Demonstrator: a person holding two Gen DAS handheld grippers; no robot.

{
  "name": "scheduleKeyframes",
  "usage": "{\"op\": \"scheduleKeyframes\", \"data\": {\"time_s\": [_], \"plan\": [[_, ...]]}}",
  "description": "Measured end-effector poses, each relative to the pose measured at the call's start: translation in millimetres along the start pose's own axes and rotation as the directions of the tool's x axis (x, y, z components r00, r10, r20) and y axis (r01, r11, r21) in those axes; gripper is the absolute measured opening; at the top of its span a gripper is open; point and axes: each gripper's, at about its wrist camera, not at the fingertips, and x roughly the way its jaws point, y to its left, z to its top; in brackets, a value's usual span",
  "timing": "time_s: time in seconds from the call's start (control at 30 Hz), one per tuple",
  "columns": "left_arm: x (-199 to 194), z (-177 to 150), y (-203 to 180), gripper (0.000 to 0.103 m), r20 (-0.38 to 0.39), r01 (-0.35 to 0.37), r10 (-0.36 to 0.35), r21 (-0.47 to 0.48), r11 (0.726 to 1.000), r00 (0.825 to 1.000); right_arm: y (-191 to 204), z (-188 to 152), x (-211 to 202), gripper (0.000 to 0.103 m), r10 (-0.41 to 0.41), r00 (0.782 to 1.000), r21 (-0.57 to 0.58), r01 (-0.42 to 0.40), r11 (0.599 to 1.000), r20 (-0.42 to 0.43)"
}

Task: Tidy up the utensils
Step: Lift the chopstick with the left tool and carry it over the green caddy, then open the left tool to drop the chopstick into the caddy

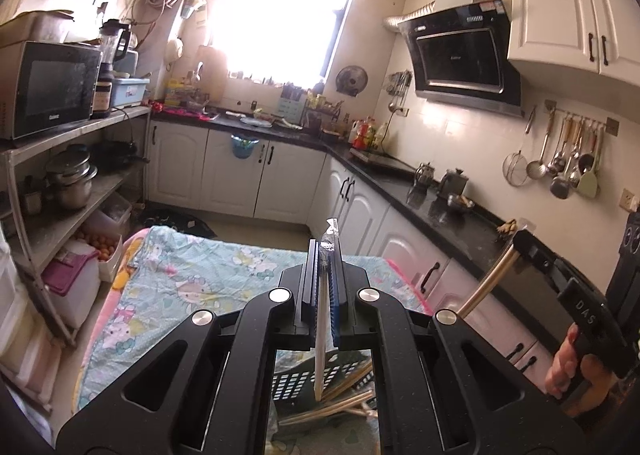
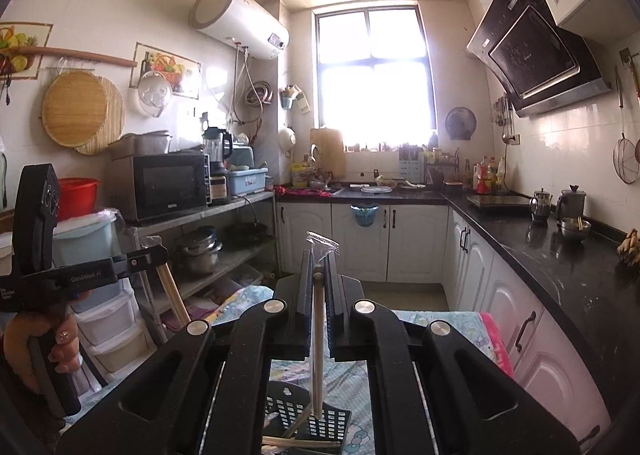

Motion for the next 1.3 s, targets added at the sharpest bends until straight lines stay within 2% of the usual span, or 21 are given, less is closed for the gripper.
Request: {"op": "scheduleKeyframes", "data": {"time_s": [0.3,0.63,1.1,1.23,1.3], "plan": [[24,-27,9,0.002,-0.043,-0.023,0.023,-0.001,1.000,0.999,-6,-25,26,0.006,-0.014,0.998,0.013,0.015,1.000,-0.064],[39,-49,12,0.002,-0.056,-0.021,0.021,0.004,1.000,0.998,-7,-49,44,0.006,-0.019,0.995,0.021,0.021,1.000,-0.102],[60,-82,20,0.003,-0.132,-0.024,0.023,-0.005,1.000,0.991,-3,-75,68,0.006,-0.023,0.984,0.025,0.028,0.999,-0.179],[61,-87,21,0.006,-0.145,-0.027,0.026,-0.008,1.000,0.989,-3,-81,71,0.023,-0.021,0.980,0.039,0.029,0.999,-0.199],[61,-88,23,0.017,-0.148,-0.026,0.024,-0.015,1.000,0.989,-3,-83,72,0.024,-0.024,0.978,0.038,0.032,0.999,-0.209]]}}
